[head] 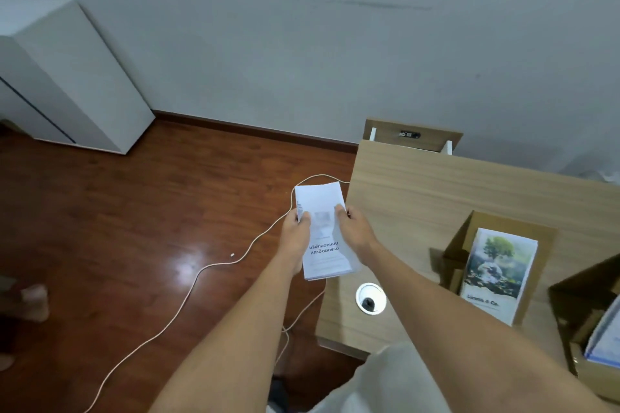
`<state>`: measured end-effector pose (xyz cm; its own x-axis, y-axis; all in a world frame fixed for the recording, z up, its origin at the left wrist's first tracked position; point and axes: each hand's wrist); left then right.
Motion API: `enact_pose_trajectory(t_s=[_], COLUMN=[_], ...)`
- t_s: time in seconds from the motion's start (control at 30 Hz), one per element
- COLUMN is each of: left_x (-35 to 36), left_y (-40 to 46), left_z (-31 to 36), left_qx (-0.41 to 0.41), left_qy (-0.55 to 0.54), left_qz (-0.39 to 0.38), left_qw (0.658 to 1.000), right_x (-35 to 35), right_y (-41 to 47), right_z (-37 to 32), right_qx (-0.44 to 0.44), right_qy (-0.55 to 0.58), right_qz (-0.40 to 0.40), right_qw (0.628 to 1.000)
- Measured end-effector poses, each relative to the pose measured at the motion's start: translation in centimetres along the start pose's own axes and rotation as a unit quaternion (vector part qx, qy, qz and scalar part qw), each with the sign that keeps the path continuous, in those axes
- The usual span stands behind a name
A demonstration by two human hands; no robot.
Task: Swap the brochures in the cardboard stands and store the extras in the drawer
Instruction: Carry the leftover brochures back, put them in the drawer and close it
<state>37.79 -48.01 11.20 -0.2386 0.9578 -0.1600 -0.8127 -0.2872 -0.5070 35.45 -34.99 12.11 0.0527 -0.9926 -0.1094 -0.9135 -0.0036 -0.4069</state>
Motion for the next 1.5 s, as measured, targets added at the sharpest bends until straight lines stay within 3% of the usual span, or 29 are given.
enact_pose_trajectory(t_s=[0.37,0.57,0.77,1.17,1.5], left_x=[-12.4,-14.5,-12.1,-2.2,4.3], left_y=[10.0,14.6,19.5,30.0,35.5], left_z=[4.0,6.1,8.9,17.2,23.0], left_qx=[0.036,0.035,0.068,0.037,0.040], left_qy=[0.076,0.075,0.110,0.098,0.129], left_qz=[-0.107,-0.138,-0.167,-0.183,-0.221], left_qw=[0.991,0.987,0.977,0.978,0.966], right_x=[14.1,17.0,15.9,8.9,4.2], right_y=[4.2,6.9,11.5,25.0,31.8], right_z=[-2.3,-4.4,-6.2,-12.7,-15.8], right_qx=[0.014,0.006,0.010,0.008,0.012], right_qy=[0.068,0.079,0.098,0.113,0.163], right_qz=[0.100,0.136,0.171,0.154,0.200], right_qw=[0.993,0.987,0.980,0.981,0.966])
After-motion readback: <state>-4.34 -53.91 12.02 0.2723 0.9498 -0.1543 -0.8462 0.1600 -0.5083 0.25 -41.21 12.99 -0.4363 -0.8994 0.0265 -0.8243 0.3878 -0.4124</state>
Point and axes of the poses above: each hand's wrist, its own y-axis towards the middle knuckle, its own x-axis out of the palm, z = x × y, and after that the axes turned 10 degrees about y, right-handed
